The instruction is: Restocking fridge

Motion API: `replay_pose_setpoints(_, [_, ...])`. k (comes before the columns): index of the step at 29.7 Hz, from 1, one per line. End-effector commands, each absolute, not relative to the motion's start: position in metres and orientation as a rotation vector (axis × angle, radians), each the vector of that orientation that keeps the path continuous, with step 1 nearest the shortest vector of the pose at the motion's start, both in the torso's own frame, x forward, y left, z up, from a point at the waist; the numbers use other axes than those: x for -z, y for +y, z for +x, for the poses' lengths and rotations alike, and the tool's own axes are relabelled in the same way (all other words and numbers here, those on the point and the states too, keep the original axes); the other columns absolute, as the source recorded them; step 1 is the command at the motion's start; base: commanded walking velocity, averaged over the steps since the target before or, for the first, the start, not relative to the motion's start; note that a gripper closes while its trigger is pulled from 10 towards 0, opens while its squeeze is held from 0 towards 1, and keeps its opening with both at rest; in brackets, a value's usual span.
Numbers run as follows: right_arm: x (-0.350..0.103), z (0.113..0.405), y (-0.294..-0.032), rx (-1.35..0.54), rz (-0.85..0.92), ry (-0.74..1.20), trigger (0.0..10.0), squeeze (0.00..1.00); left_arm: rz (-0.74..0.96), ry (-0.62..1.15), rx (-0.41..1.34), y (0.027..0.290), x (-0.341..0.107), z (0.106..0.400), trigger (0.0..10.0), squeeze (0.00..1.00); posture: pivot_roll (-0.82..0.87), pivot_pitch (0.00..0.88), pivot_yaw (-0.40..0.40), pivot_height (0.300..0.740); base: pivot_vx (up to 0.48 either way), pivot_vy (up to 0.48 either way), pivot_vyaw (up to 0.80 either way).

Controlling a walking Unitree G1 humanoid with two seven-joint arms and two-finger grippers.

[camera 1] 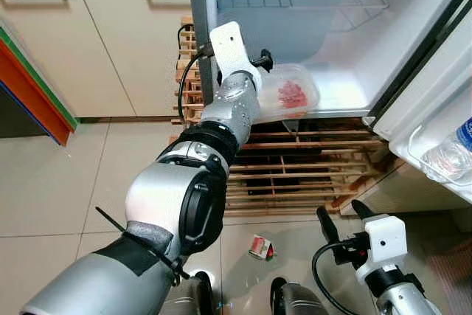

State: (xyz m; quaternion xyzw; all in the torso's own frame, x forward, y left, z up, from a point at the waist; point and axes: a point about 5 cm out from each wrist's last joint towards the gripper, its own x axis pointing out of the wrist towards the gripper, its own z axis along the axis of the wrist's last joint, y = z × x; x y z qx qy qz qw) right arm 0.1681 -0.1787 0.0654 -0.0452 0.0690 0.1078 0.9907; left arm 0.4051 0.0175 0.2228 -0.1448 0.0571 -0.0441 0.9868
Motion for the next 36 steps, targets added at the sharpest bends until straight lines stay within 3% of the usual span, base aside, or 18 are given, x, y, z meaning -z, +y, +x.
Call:
replay_pose_setpoints(1, [-0.066,0.168,-0.184,-0.193,-0.092,0.128,10.0,0.03,-0.217,-0.005,0.195,-0.003,-0.242,0.400,10.0,0.00,-0.14,0.127,-0.026,0.740,0.000,0.000,0.00])
replay_pose_setpoints(6, [-0.071,0.185,-0.186,-0.145,-0.077,0.089,10.0,0.03,-0.133,-0.206,0.317,0.007,-0.256,0.394,10.0,0.00,-0.11,0.117,-0.013,0.740,0.000,0.000,0.00])
replay_pose_setpoints(9, [-0.089,0.201,-0.183,-0.085,-0.061,0.039,10.0,0.03,-0.071,-0.334,0.460,0.027,-0.252,0.368,10.0,0.00,-0.07,0.101,0.005,0.740,0.000,0.000,0.00])
replay_pose_setpoints(10, [-0.094,0.206,-0.185,-0.051,-0.040,0.019,10.0,0.02,-0.044,-0.314,0.481,0.044,-0.237,0.356,10.0,0.00,-0.04,0.091,0.016,0.740,0.000,0.000,0.00])
replay_pose_setpoints(11, [-0.094,0.206,-0.185,-0.051,-0.040,0.019,10.0,0.02,-0.044,-0.314,0.481,0.044,-0.237,0.356,10.0,0.00,-0.04,0.091,0.016,0.740,0.000,0.000,0.00])
replay_pose_setpoints(12, [-0.099,0.216,-0.187,-0.008,0.001,-0.005,10.0,0.03,0.038,-0.268,0.471,0.073,-0.207,0.337,10.0,0.00,-0.01,0.078,0.018,0.740,0.000,0.000,0.00])
replay_pose_setpoints(22, [-0.104,0.235,-0.183,0.012,0.041,-0.026,10.0,0.03,0.261,-0.077,0.390,0.131,-0.129,0.280,10.0,0.00,0.04,0.039,0.015,0.740,0.000,0.000,0.00])
replay_pose_setpoints(28, [-0.103,0.237,-0.182,0.030,0.036,-0.027,10.0,0.03,0.156,-0.010,0.272,0.131,-0.115,0.285,10.0,0.00,0.03,0.028,0.014,0.740,0.000,0.000,0.00])
replay_pose_setpoints(33, [-0.104,0.239,-0.183,0.055,0.019,-0.056,10.0,0.03,0.169,-0.031,0.209,0.130,-0.104,0.293,10.0,0.00,0.03,0.021,0.020,0.740,0.000,0.000,0.00])
replay_pose_setpoints(36, [-0.088,0.238,-0.187,0.079,0.020,-0.060,10.0,0.03,0.198,0.024,0.113,0.139,-0.071,0.295,10.0,0.00,0.02,0.023,0.018,0.740,0.000,0.000,0.00])
